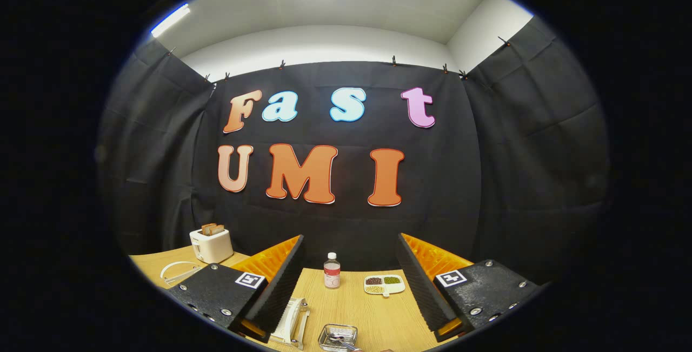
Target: Take the plate from the dish rack, then take the spoon from the basket and place it into the plate.
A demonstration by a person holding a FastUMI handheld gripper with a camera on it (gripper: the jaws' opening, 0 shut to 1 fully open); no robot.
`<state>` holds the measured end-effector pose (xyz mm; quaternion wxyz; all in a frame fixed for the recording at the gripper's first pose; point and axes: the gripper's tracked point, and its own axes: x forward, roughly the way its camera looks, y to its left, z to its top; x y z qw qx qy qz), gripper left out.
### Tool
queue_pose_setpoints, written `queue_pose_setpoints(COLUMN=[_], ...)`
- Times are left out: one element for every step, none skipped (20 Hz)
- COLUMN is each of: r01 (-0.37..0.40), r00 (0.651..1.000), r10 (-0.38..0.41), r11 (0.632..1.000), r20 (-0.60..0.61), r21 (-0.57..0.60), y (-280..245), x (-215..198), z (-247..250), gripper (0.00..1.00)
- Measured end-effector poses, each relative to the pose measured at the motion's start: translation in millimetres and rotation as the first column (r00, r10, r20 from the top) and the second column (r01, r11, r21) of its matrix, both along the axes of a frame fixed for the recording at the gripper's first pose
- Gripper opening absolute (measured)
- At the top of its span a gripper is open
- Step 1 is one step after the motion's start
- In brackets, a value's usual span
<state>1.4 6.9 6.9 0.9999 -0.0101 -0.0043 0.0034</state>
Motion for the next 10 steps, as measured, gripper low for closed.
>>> queue_pose_setpoints(r01=[0.000,-0.001,-0.004,-0.005,-0.008,-0.009,-0.010,-0.014,-0.019,-0.027], r00=[1.000,1.000,1.000,1.000,1.000,1.000,1.000,0.999,0.999,0.999], r10=[0.000,0.001,0.004,0.005,0.008,0.009,0.010,0.014,0.020,0.028], r11=[1.000,1.000,1.000,1.000,1.000,1.000,1.000,1.000,1.000,1.000], r20=[-0.003,-0.004,-0.005,-0.007,-0.014,-0.019,-0.026,-0.030,-0.035,-0.041], r21=[0.000,-0.001,-0.002,-0.002,0.000,0.003,0.005,0.009,0.012,0.012], y=[0,0,1,1,1,2,3,4,7,11], x=[0,-1,-1,-1,-1,-1,-1,0,1,1], z=[0,0,0,0,-2,-3,-4,-6,-6,-9], gripper=[0.99,0.99,0.99,0.99,0.99,0.99,0.99,0.99,0.99,0.99])
